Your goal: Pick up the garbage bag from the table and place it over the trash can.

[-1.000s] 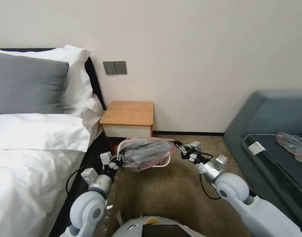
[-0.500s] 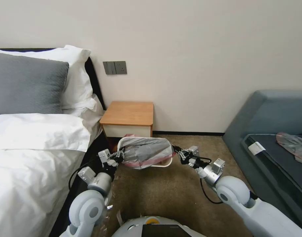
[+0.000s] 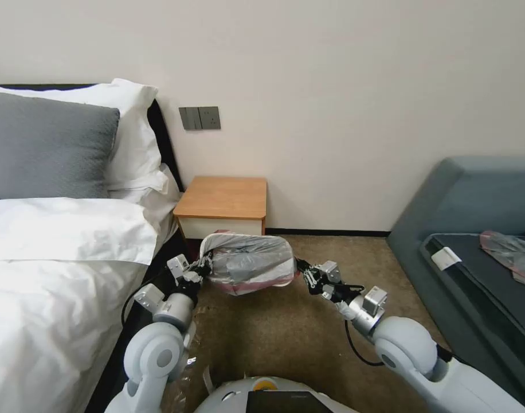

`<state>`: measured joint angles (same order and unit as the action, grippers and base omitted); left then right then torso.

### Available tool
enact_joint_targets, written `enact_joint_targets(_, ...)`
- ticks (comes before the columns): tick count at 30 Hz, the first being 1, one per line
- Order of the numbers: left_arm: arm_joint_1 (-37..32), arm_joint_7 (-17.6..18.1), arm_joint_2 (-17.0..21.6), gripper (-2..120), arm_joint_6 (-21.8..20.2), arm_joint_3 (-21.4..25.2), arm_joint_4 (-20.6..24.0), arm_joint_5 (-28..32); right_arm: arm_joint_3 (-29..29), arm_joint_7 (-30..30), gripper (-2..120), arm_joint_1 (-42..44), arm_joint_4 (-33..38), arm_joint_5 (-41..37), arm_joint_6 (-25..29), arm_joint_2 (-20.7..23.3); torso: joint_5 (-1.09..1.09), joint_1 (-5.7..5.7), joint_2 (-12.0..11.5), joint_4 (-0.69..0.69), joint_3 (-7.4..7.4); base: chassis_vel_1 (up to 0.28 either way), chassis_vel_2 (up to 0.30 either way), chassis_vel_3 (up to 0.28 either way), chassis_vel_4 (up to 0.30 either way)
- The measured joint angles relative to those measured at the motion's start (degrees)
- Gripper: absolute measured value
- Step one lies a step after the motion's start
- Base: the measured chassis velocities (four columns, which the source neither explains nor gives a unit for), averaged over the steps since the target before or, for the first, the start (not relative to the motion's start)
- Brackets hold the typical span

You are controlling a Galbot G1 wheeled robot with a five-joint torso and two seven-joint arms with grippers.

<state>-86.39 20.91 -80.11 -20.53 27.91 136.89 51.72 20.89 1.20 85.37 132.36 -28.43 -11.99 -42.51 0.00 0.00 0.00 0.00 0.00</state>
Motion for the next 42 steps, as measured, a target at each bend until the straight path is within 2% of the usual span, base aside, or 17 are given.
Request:
enact_joint_targets(3,0.2,0.5,-0.5,4,-0.1,0.0,-0.2,0.6,-0.4,-0.9,0,0.1,0.0,4.4,-0.5,-0.2,0.00,0.00,0.0,0.00,0.00,0.000,0.000,0.000,0.000)
enact_joint_targets(5,0.4,1.0,-1.0,4,-0.2,-0.1,-0.4,1.0,-1.1,-1.6,0,0.2,0.4,10.5,-0.7,-0.9,0.00,0.00,0.0,0.00,0.00,0.000,0.000,0.000,0.000)
enact_joint_targets(9,0.9,1.5,-1.7,4,-0.3,-0.2,-0.5,1.4,-1.9,-1.3,0,0.4,0.7,15.8,-0.4,-1.3,0.00,0.00,0.0,0.00,0.00,0.000,0.000,0.000,0.000)
enact_joint_targets(12,1.6,1.8,-2.1,4,-0.4,-0.2,-0.3,1.7,-1.8,0.2,0,0.5,0.6,16.6,-0.3,-1.1,0.01,0.00,0.0,0.00,0.00,0.000,0.000,0.000,0.000)
enact_joint_targets(17,2.7,2.1,-2.6,5,-0.7,-0.1,-0.3,1.7,-1.4,2.4,0,0.5,1.3,13.6,-1.7,-0.3,0.00,0.00,0.0,0.00,0.00,0.000,0.000,0.000,0.000)
enact_joint_targets(23,4.3,2.1,0.7,5,-0.8,-0.1,-1.5,2.0,-1.5,3.5,0,-1.0,-0.9,13.4,-1.5,-0.2,0.00,0.00,0.0,0.00,0.00,0.000,0.000,0.000,0.000)
enact_joint_targets(28,5.7,2.2,2.0,5,-0.7,0.1,-2.8,2.2,-1.8,2.2,0,-1.2,-2.0,12.4,-1.6,-0.7,-0.02,0.00,0.0,0.00,0.01,0.000,0.000,0.000,0.000)
enact_joint_targets(31,6.3,2.1,2.5,2,-1.2,-0.6,-3.8,2.8,-1.7,0.5,0,-1.8,-4.1,16.4,1.4,-1.7,0.00,0.01,0.0,-0.03,0.00,0.000,0.000,0.000,0.000)
enact_joint_targets(34,6.3,2.3,2.4,2,-1.4,-0.8,-4.4,2.7,-1.6,0.5,0,-1.5,-4.5,16.8,1.8,-1.9,0.01,0.01,0.0,0.01,0.00,0.000,0.000,0.000,0.000)
enact_joint_targets(39,6.2,2.3,2.1,2,-1.5,-1.0,-4.6,2.8,-1.6,0.3,0,-1.5,-4.7,16.8,2.0,-2.1,0.02,0.01,0.0,0.00,0.00,0.000,0.000,0.000,0.000)
enact_joint_targets(41,6.1,2.3,2.2,2,-1.5,-1.0,-4.6,2.8,-1.6,0.2,2,-1.5,-4.5,16.3,1.8,-2.1,-0.01,0.01,0.0,0.00,0.00,0.000,0.000,0.000,0.000)
enact_joint_targets(42,6.0,2.3,2.3,2,-1.5,-1.0,-4.6,2.7,-1.3,-0.1,7,-1.3,-3.8,15.3,1.7,-2.1,0.00,0.01,0.0,0.01,0.00,0.000,0.000,0.000,0.000)
